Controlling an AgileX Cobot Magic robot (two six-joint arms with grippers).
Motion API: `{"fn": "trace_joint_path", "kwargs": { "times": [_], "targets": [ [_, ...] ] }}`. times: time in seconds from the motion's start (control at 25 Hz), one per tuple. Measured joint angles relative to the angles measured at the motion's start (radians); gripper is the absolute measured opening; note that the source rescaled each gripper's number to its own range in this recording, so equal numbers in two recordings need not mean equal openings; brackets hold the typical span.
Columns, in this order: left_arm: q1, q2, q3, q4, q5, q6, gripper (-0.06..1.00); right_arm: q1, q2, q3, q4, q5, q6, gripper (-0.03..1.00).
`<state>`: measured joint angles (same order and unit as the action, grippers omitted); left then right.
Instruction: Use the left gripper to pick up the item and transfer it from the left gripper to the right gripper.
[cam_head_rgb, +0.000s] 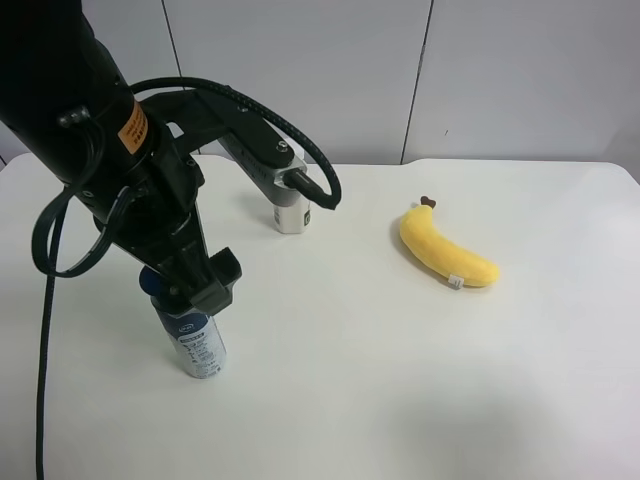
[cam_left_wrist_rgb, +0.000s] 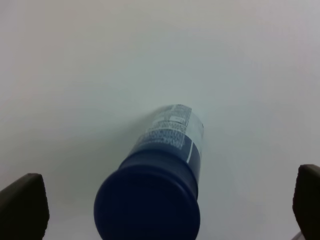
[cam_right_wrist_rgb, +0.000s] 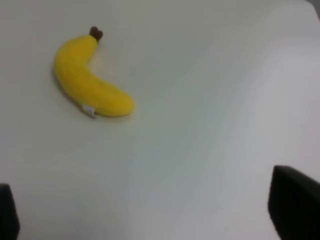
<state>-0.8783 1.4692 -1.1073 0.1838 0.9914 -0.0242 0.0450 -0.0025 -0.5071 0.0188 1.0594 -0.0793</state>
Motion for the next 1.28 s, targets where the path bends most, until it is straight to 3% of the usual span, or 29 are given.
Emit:
{"fn": "trace_joint_path", "kwargs": {
  "times": [0.28, 0.76, 1.28],
  "targets": [
    [0.055, 0.004, 0.046, -0.014, -0.071, 0.016, 1.0, 0.0, 0.0, 0.0, 0.0, 0.0, 0.0, 1.0],
    [0.058, 0.004, 0.129, -0.012, -0.167, 0.024, 1.0, 0.0, 0.0, 0.0, 0.0, 0.0, 0.0, 1.0],
    [0.058, 0.068, 0.134, -0.004, -0.179, 0.032, 1.0, 0.0, 0.0, 0.0, 0.0, 0.0, 0.0, 1.0]
  ]
}}
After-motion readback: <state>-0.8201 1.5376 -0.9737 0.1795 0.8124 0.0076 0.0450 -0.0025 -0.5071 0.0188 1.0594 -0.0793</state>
